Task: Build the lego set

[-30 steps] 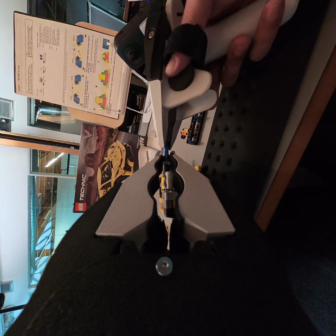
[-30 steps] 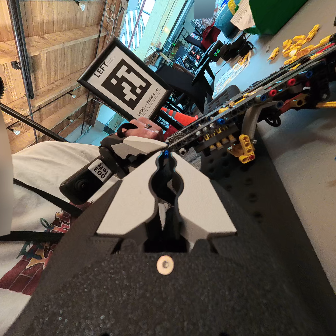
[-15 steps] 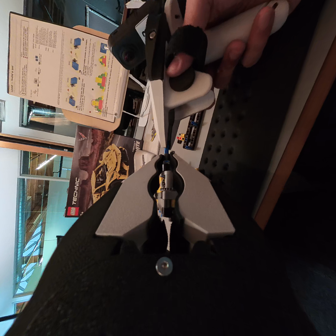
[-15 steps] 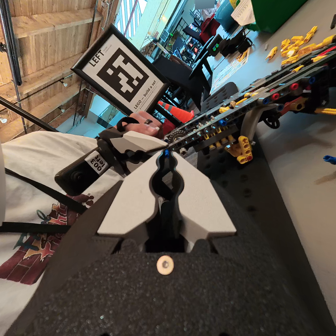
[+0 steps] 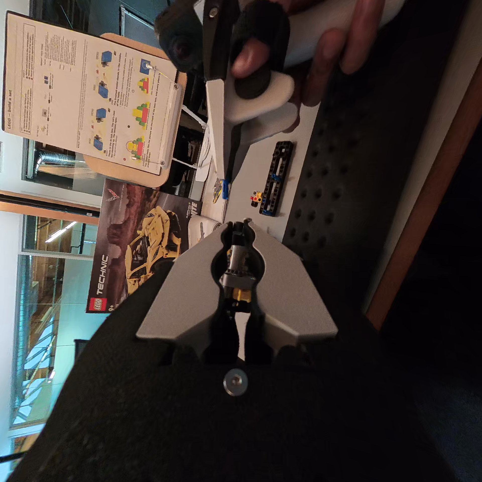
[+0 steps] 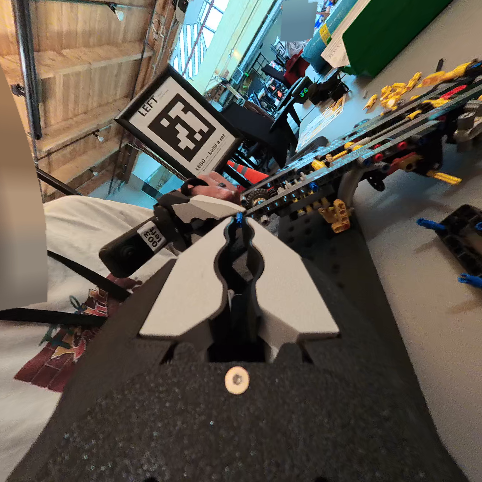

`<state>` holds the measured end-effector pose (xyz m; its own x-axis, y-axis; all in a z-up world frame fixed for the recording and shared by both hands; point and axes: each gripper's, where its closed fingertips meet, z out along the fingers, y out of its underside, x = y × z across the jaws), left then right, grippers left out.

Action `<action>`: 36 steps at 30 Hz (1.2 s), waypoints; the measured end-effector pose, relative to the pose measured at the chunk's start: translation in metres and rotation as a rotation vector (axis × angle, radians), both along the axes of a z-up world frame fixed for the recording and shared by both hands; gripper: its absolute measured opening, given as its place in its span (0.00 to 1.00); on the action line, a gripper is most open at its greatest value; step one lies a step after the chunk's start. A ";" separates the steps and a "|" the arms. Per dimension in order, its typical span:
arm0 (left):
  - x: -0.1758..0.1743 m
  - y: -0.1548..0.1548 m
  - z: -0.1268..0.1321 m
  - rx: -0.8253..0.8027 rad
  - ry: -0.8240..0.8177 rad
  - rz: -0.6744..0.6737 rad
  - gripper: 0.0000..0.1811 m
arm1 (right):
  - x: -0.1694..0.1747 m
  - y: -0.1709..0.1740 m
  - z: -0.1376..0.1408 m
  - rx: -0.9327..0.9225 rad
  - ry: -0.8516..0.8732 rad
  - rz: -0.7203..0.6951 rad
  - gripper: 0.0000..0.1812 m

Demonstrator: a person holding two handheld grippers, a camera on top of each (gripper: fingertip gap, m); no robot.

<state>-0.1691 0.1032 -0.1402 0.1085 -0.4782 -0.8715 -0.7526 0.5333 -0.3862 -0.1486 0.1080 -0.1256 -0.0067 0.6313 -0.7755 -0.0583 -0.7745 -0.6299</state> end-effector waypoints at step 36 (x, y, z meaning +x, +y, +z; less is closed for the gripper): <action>-0.020 -0.034 -0.002 -0.291 -0.380 -0.325 0.03 | -0.053 -0.040 -0.015 0.001 -0.087 0.128 0.02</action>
<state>-0.1889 0.0688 -0.1424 0.1953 -0.7536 -0.6277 -0.3473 0.5454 -0.7629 -0.2021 0.0676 -0.1402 -0.0197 0.6304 -0.7760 0.0953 -0.7714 -0.6292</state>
